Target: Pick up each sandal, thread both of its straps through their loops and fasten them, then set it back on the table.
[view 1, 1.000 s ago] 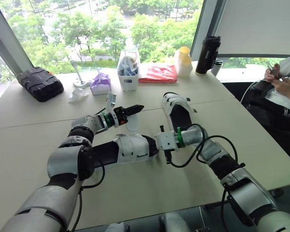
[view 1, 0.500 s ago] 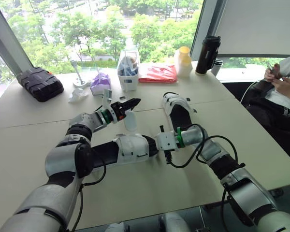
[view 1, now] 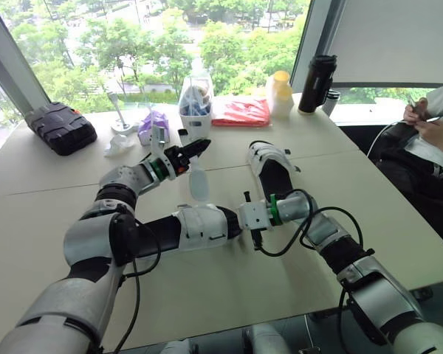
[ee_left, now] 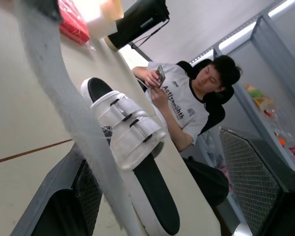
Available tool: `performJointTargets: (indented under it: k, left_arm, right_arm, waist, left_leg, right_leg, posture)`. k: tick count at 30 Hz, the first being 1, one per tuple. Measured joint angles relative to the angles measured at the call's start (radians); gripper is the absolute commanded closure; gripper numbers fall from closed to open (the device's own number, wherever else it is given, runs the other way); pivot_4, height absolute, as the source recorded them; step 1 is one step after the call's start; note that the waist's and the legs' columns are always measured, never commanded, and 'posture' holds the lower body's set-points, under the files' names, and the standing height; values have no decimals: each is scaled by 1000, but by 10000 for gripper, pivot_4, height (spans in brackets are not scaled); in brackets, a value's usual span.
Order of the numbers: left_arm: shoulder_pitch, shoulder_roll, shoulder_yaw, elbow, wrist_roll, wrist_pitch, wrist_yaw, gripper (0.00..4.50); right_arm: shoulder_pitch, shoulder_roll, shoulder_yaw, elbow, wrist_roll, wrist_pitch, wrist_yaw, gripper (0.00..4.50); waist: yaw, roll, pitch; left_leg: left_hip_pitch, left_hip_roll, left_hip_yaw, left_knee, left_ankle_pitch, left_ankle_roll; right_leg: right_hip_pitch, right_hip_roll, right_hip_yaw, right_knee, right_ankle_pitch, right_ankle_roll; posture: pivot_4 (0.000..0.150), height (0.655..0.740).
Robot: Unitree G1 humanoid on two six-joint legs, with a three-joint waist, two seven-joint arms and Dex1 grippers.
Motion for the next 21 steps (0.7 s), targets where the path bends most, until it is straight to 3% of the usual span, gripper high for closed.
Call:
performJointTargets:
  k: [4,5,7,12,18,21]
  left_arm:
    - [0,8,3,0,1,-1,0,9239]
    - [0,8,2,0,1,-1,-1,11536]
    - [0,9,0,0,2,-1,-7,17434]
    - [0,9,-7,-7,3,4,-44,42990]
    - [9,10,-83,-89,17,6,-150,44429]
    - [83,15,-194,-254,48,2,-257,44429]
  right_arm:
    - [0,0,0,1,0,-1,0,45000]
    - [0,0,1,1,0,-1,0,45000]
    - [0,0,1,1,0,-1,0,45000]
    - [0,0,2,2,0,-3,0,45000]
    - [0,0,4,3,0,-4,0,45000]
    - [-3,1,7,5,0,-6,0,45000]
  waist:
    - [0,0,0]
    - [0,0,0]
    - [0,0,0]
    - [0,0,0]
    - [-1,0,0]
    - [-1,0,0]
  left_leg:
    - [0,0,0,0,0,0]
    - [0,0,0,0,0,0]
    - [0,0,0,0,0,0]
    - [0,0,0,0,0,0]
    - [0,0,0,0,0,0]
    - [0,0,0,0,0,0]
  right_leg:
    - [0,0,0,0,0,0]
    - [0,0,0,0,0,0]
    - [0,0,0,1,0,0]
    - [0,0,0,1,0,0]
    - [0,0,0,1,0,0]
    - [0,0,1,2,0,0]
  posture:
    - [1500,7400]
    - [1500,7400]
    - [1500,7400]
    - [1500,7400]
    - [1500,7400]
    - [1500,7400]
